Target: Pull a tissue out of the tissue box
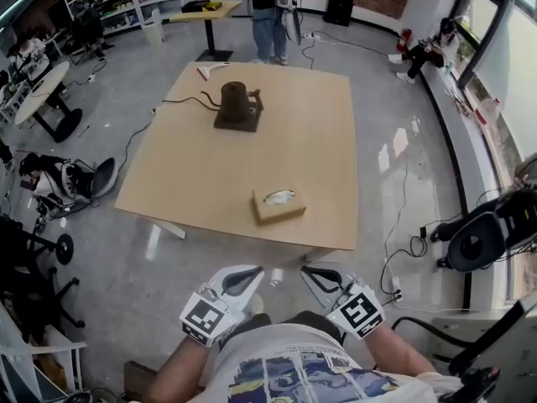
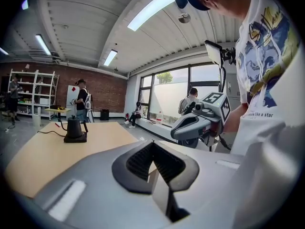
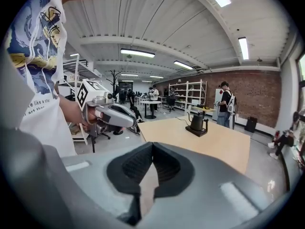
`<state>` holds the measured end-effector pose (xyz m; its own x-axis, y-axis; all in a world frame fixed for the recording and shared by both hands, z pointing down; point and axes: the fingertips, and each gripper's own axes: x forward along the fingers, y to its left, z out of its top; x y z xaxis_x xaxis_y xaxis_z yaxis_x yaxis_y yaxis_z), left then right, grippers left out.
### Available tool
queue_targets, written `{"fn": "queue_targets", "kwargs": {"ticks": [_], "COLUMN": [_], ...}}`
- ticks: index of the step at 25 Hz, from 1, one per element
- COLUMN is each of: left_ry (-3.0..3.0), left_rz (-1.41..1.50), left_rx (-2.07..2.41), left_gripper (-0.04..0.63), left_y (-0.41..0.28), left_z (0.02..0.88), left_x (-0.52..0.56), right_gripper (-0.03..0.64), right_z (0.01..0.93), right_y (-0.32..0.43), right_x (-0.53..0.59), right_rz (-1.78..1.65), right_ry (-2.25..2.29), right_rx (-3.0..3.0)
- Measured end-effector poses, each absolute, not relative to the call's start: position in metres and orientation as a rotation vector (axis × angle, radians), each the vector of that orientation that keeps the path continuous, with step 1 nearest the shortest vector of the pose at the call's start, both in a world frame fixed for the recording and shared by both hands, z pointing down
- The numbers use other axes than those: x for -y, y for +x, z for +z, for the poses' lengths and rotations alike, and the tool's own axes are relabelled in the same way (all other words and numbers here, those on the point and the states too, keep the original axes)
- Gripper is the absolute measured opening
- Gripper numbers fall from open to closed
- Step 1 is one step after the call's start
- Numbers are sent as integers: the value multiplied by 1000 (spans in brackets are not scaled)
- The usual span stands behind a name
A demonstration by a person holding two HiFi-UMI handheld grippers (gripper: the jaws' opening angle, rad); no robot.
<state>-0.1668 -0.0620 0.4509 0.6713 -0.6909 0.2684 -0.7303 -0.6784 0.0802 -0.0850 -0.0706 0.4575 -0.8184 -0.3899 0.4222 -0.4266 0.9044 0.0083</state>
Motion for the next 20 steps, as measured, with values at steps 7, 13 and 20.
{"fn": "queue_targets", "kwargs": {"ticks": [7,13,20], "left_ry": [2710,2673,2592], "left_rz": [381,543,684], "left_rx": [1125,1109,1119], "left_gripper": [5,44,79], "left_y": [-190,-181,-172], "left_z": [472,510,556], "left_x": [112,171,235], "right_gripper": [3,3,3], "right_z": [466,470,475], "right_y": [-89,-66,-31], "right_x": [101,140,184], "right_rz": [126,165,158], "right_ry": [684,720,699], "right_rx": [2607,2595,2597]}}
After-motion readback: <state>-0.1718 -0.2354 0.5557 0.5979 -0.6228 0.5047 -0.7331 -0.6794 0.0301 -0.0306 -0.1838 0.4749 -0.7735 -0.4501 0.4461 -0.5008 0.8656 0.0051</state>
